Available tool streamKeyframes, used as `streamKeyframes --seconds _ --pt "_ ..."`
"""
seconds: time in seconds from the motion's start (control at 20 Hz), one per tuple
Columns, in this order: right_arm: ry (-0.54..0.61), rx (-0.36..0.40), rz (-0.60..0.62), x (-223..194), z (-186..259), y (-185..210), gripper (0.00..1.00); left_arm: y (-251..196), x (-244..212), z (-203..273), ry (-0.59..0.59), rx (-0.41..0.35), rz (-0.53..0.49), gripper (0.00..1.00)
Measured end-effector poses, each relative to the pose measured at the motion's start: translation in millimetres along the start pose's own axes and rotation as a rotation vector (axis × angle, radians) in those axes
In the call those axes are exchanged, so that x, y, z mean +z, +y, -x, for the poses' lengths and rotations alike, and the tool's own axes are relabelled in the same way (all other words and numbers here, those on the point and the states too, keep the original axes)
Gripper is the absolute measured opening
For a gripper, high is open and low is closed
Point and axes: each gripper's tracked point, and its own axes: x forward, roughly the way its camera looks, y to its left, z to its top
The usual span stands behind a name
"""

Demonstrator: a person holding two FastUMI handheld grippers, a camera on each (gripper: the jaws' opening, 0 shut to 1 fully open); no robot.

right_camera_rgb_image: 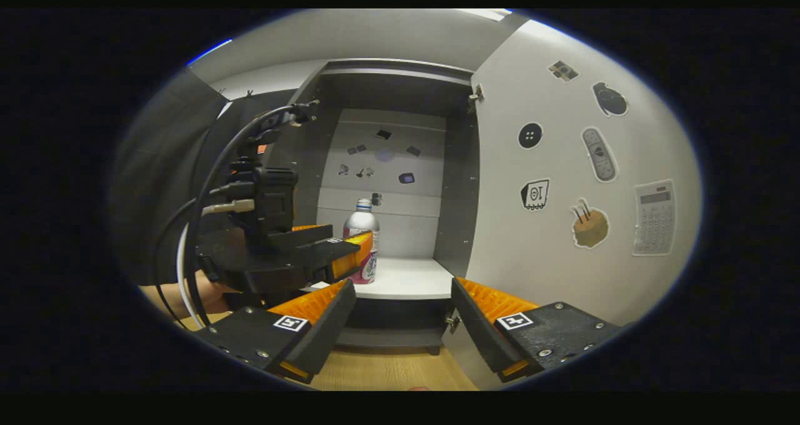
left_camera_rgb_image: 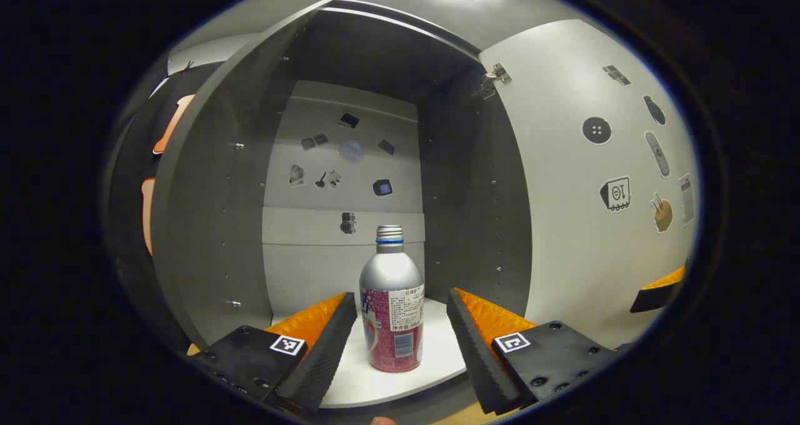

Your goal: Open the cabinet door with the right hand, grasp the bottle in the cabinet with the left hand and place it on the coaster, then close the cabinet door with the right hand.

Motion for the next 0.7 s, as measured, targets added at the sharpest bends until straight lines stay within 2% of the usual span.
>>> streamKeyframes --seconds 0.3,0.65,0.7 --pt "0.026 -0.018 -0.022 -11 -11 -8 0.94 6 -20 -35 0.025 0.003 -0.029 0.94" --pt "0.07 -0.061 -0.008 -19 -5 -7 0.94 5 -34 -51 0.05 -0.023 -0.033 0.95" --pt "0.079 -0.068 -0.006 -20 -3 -5 0.94 6 -33 -50 0.047 -0.027 -0.027 0.89"
